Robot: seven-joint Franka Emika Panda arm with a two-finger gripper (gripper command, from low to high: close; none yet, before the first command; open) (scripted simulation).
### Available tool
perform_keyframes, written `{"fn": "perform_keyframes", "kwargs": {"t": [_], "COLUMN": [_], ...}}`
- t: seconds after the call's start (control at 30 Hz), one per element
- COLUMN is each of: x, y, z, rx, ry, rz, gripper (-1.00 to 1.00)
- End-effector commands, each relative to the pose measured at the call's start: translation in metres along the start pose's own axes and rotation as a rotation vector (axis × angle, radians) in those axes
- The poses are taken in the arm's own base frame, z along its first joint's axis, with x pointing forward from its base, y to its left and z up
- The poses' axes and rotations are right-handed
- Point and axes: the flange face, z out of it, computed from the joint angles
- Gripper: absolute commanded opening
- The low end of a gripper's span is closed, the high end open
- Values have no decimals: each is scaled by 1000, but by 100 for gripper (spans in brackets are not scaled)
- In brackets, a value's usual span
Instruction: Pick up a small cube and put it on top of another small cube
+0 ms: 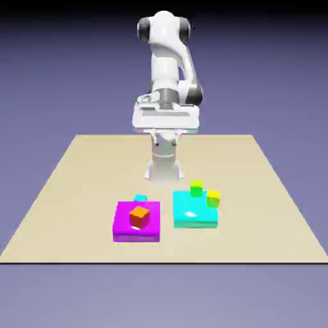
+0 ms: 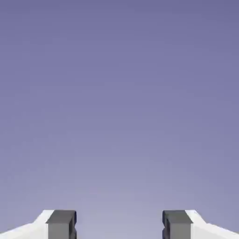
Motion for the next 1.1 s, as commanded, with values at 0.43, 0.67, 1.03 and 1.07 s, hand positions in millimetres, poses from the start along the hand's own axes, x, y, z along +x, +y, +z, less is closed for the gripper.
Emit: {"fn": "perform_keyframes", "kwargs": {"t": [0.43, 0.67, 1.03, 1.07], "x": [-126, -158, -124, -120], "y": [244, 269, 241, 238], "z": [116, 150, 112, 106], "rx": [-654, -654, -654, -654], "ry": [-617, -617, -617, -617], "rz": [249, 249, 249, 249], "gripper": [0, 0, -100, -100]}}
